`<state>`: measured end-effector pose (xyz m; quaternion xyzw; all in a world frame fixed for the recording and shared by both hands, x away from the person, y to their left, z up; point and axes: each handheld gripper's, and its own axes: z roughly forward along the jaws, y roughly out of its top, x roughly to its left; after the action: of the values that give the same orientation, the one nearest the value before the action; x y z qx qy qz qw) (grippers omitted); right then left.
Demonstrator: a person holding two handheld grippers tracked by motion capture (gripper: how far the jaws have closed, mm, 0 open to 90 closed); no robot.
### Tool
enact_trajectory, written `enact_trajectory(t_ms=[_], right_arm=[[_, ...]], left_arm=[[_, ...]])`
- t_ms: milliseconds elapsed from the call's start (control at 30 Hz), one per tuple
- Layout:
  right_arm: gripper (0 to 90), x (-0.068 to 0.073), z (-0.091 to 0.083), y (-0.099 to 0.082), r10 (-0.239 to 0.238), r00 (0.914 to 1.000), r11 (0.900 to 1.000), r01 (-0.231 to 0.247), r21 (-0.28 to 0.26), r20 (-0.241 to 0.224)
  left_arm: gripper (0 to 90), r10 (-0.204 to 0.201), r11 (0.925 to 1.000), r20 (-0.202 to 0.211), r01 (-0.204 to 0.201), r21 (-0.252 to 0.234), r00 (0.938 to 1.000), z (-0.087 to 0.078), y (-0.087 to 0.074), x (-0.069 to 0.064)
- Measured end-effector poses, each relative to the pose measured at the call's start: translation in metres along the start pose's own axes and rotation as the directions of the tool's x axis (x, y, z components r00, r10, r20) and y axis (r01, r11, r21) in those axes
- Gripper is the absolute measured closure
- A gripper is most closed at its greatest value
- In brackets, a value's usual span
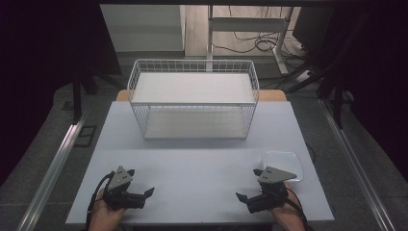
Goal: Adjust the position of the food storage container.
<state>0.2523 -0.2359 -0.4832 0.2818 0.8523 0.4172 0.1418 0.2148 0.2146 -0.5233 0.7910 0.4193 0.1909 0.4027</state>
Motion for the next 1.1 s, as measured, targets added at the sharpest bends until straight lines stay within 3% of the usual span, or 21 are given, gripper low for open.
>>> enact_trajectory(t_ms=[133,233,367,567,667,833,967,1100], right_arm=[[0.9,-0.003,0.002,-0.003,0.022,0.9996,0.9992,-0.023,0.034,0.017],[0.9,-0.004,0.005,-0.004,0.069,0.9969,0.9969,-0.070,0.036,0.037],[0.0,-0.001,0.009,-0.003,0.066,0.9973,0.9971,-0.067,0.037,0.034],[0.0,0.000,0.011,-0.003,0.084,0.9958,0.9946,-0.086,0.057,0.038],[0.0,0.001,0.011,-0.003,0.084,0.9963,0.9933,-0.085,0.078,0.017],[0.0,0.000,0.006,0.000,0.080,0.9964,0.9948,-0.082,0.060,0.027],[0.0,-0.009,-0.004,0.002,0.096,0.9918,0.9944,-0.099,0.037,0.085],[2.3,-0.020,-0.014,0.001,0.143,0.9790,0.9896,-0.144,-0.001,0.146]], left_arm=[[4.3,0.020,0.9998,0.009,-0.020,-0.006,0.9998,0.002,0.001,-0.003],[4.3,0.024,0.9996,0.030,-0.025,0.012,0.9993,0.005,0.000,-0.002],[4.2,0.022,0.9992,0.043,-0.023,0.034,0.9988,0.007,0.000,-0.002],[4.1,0.024,0.9994,0.036,-0.025,0.022,0.9990,0.007,-0.001,-0.001],[3.5,0.015,0.9998,0.046,-0.015,0.009,0.9988,0.008,-0.002,0.001],[3.4,0.009,1.0000,0.054,-0.008,-0.005,0.9985,0.007,-0.002,0.002],[3.5,0.004,1.0000,0.065,-0.005,0.008,0.9979,0.008,-0.002,0.001],[3.8,-0.003,0.9998,0.074,0.002,0.017,0.9972,0.009,-0.001,0.001]])
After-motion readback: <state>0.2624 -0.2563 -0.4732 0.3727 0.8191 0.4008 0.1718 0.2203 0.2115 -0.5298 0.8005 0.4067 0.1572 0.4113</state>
